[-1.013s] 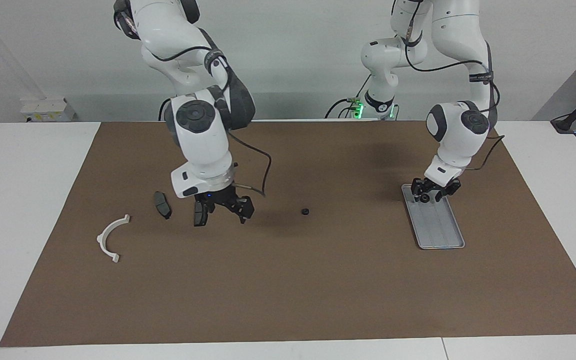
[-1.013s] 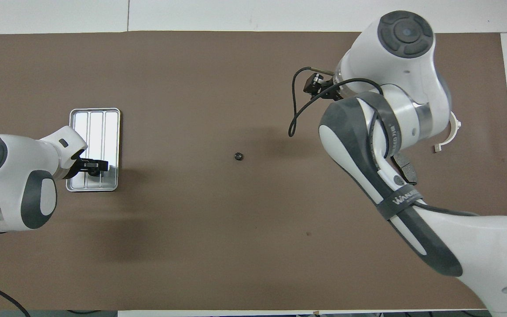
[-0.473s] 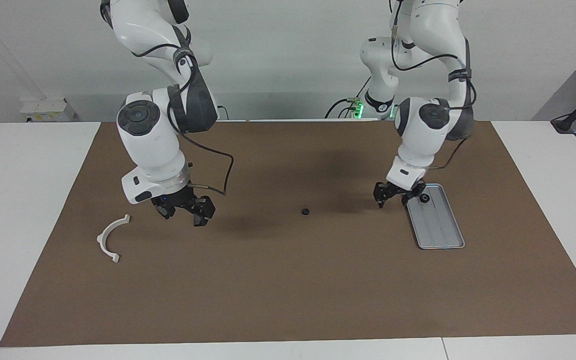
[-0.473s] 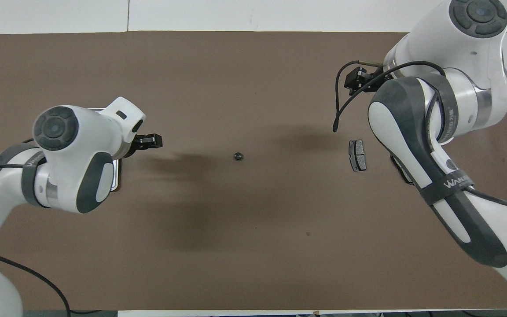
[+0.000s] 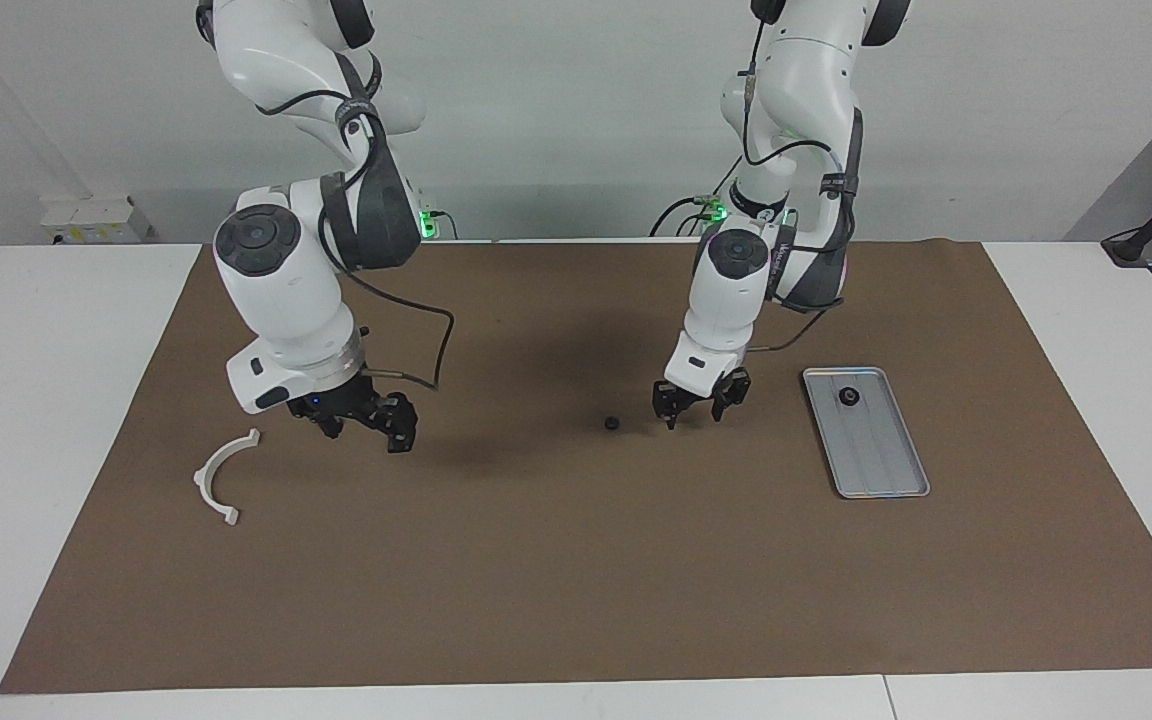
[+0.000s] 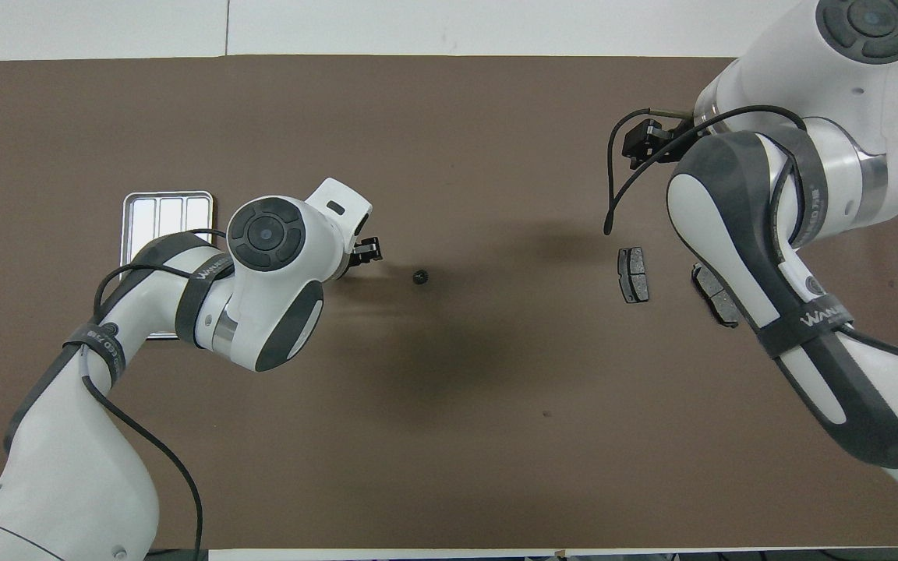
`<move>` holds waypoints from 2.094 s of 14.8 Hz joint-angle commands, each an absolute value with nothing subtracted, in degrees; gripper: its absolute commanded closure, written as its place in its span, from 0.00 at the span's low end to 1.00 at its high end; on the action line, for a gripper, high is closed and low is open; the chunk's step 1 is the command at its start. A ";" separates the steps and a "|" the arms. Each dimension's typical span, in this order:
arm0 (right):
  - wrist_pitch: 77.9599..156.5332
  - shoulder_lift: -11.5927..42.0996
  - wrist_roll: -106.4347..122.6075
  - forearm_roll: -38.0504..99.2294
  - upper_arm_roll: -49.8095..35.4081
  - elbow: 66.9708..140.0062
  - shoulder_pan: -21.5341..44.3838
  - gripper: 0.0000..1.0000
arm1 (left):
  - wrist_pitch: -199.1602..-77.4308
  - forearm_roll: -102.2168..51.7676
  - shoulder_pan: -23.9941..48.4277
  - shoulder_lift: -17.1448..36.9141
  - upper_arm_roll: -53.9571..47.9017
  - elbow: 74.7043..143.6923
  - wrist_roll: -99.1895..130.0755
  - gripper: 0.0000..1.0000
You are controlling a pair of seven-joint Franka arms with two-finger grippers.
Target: Pick bearing gear from pile to tray
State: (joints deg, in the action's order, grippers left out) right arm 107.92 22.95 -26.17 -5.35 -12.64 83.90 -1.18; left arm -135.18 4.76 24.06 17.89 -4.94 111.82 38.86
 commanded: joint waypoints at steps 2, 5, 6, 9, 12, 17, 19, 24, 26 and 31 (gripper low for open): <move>107.49 20.66 -24.00 -4.39 -13.45 85.95 -3.34 0.00 | -132.19 6.33 28.73 22.49 -3.87 105.21 45.51 0.23; 108.27 18.21 -13.76 -4.31 -12.75 88.05 -3.95 0.00 | -132.19 6.33 30.66 22.94 -3.96 104.94 47.72 0.23; 108.63 16.71 -8.93 -4.22 -11.87 89.20 -4.22 0.00 | -132.27 6.42 31.28 22.94 -3.96 104.94 48.42 0.23; 108.11 13.72 0.34 -4.13 -9.94 90.52 -4.22 0.00 | -132.45 6.42 32.08 23.03 -4.04 105.29 49.57 0.25; 106.18 7.23 0.44 -3.61 -9.58 95.00 -4.39 0.00 | -132.89 6.42 32.25 23.03 -4.13 105.73 50.54 0.25; 96.43 0.80 0.09 1.14 -8.96 95.98 -5.19 0.00 | -133.94 6.33 32.96 23.91 -4.04 105.47 51.33 0.27; 94.23 -1.48 0.09 1.14 -8.88 96.76 -5.19 0.00 | -135.00 6.24 33.92 24.69 -4.04 105.29 51.94 0.27; 87.99 -5.62 -0.61 0.70 -8.70 96.68 -4.22 0.00 | -135.00 6.24 34.80 25.93 -3.96 104.94 52.73 0.28; 87.02 -5.63 -0.62 0.70 -6.52 96.33 -2.21 0.00 | -134.91 6.33 34.89 25.93 -3.96 104.94 52.82 0.36; 87.36 -4.92 -0.88 0.97 -3.25 96.24 -0.35 0.00 | -134.48 7.90 34.46 26.02 -3.87 104.07 52.65 1.00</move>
State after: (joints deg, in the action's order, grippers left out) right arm 87.07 -4.61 -1.31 -0.59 -3.80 95.26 -0.04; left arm -134.87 5.45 33.77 24.78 -4.76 106.17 51.39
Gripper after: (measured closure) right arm 0.000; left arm 0.652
